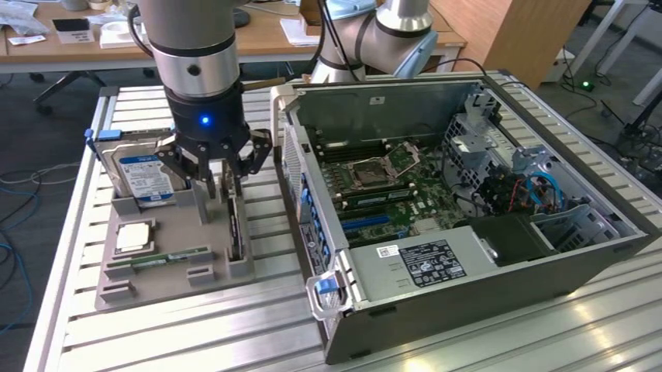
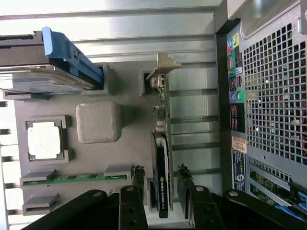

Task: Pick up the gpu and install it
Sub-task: 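Pick up the gpu and move the gpu toward the slot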

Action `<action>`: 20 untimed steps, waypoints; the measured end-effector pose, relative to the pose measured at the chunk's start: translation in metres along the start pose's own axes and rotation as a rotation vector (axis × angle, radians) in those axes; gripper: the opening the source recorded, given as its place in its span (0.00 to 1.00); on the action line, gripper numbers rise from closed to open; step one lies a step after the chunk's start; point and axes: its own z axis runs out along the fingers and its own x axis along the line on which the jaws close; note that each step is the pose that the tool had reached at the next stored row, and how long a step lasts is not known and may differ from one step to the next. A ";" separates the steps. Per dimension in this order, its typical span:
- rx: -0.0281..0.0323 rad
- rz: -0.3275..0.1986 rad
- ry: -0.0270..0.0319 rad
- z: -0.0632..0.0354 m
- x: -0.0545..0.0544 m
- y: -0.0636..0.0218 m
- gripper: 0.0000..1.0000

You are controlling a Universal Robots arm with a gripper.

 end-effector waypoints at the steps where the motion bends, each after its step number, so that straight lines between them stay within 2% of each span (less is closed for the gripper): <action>1: 0.0001 0.000 0.0000 0.0000 0.000 0.0000 0.42; 7: 0.0000 0.000 -0.0001 0.0000 0.000 0.0000 0.43; 8: 0.0000 0.000 0.0000 0.0000 0.000 0.0000 0.49; 12: 0.0000 0.000 0.0000 0.0001 0.000 0.0000 0.49; 20: -0.0005 0.000 -0.0001 0.0086 0.000 -0.0003 0.49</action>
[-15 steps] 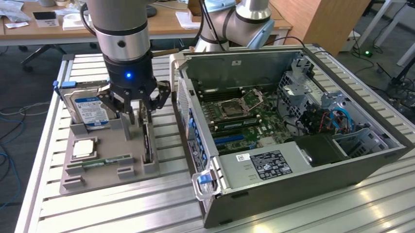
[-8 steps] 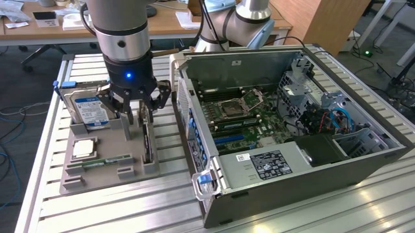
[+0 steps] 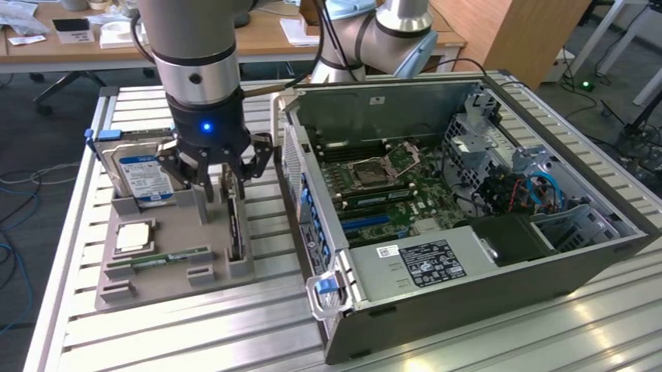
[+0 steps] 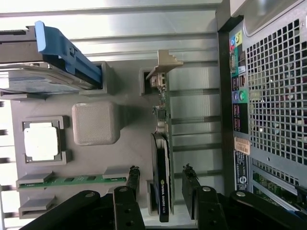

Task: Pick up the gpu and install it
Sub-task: 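Pick up the gpu and move the gpu toward the slot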

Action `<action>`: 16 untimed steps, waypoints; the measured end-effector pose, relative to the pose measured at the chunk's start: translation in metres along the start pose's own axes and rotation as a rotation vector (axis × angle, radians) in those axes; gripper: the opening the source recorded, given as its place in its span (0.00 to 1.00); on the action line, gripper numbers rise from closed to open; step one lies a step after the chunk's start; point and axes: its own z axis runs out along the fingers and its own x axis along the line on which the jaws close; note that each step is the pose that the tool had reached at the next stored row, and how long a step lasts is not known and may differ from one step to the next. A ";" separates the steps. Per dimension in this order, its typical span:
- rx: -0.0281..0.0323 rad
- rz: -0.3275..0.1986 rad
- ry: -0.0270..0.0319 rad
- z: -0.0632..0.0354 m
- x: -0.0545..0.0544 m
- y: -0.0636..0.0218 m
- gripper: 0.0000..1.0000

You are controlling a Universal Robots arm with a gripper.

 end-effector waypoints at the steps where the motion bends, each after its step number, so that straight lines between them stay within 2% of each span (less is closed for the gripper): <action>1: 0.0000 0.000 0.0000 0.0007 0.000 0.0000 0.49; 16: 0.0000 0.000 0.0001 0.0035 0.000 -0.0001 0.49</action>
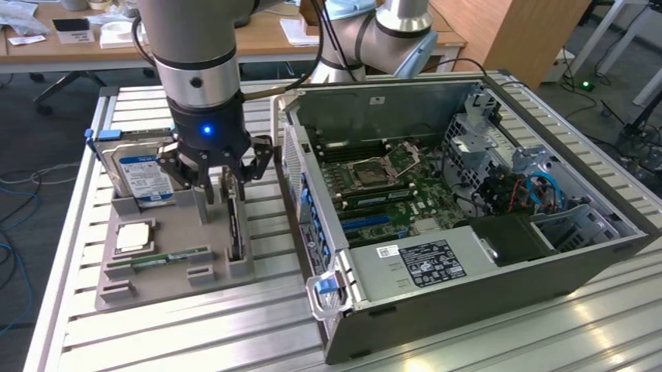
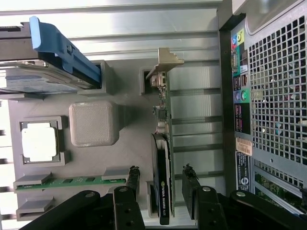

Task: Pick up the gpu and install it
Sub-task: 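Pick up the gpu and move the gpu toward the slot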

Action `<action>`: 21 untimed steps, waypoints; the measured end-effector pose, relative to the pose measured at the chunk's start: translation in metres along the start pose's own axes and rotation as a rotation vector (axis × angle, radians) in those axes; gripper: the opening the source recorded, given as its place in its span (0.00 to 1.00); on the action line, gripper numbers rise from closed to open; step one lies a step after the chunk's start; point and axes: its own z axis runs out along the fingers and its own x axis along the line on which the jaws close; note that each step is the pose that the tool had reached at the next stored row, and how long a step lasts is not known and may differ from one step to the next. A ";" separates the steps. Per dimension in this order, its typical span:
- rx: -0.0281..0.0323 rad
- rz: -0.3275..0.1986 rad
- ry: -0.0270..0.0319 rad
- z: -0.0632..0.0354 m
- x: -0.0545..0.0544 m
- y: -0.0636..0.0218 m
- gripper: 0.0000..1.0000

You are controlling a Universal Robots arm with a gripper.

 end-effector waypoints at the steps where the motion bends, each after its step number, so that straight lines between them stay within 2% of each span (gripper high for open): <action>1: 0.0000 0.000 -0.0001 0.0001 0.000 0.0000 0.49; 21: -0.0001 0.000 0.0000 0.0045 0.000 -0.0002 0.49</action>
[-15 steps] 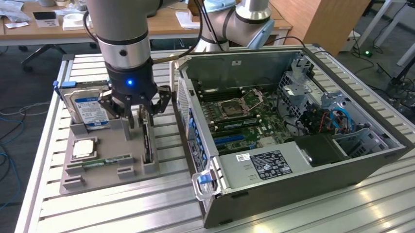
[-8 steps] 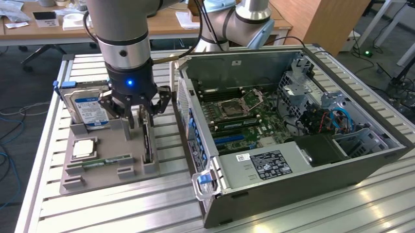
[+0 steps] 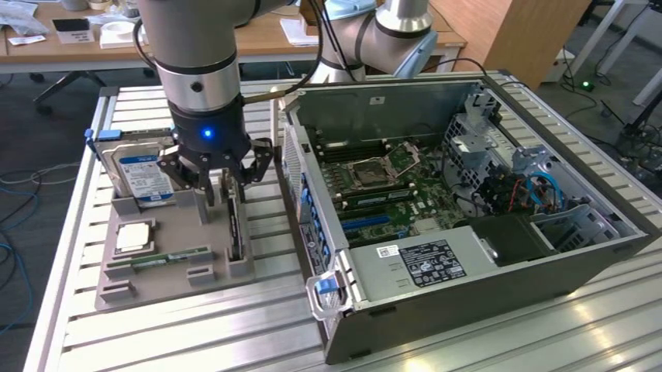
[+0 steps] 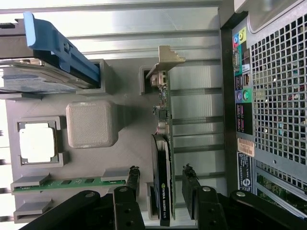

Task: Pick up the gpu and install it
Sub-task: 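Pick up the gpu and move the gpu toward the slot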

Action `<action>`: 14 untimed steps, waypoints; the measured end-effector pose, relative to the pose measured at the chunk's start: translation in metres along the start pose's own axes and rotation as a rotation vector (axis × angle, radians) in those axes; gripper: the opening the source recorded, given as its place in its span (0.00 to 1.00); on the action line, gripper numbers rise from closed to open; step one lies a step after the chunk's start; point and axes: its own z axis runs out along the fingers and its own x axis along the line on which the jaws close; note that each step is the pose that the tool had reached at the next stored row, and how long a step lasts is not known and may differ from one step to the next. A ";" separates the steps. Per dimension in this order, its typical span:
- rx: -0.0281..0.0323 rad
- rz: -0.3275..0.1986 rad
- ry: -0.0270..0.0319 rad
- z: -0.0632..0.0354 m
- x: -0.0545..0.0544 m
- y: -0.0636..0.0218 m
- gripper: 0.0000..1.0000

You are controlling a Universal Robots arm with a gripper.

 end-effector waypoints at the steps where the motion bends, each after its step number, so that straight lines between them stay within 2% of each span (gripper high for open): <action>1: 0.0000 0.000 0.0000 0.0000 0.000 0.0000 0.49; 14: -0.0002 0.000 -0.0002 0.0014 -0.001 0.0001 0.49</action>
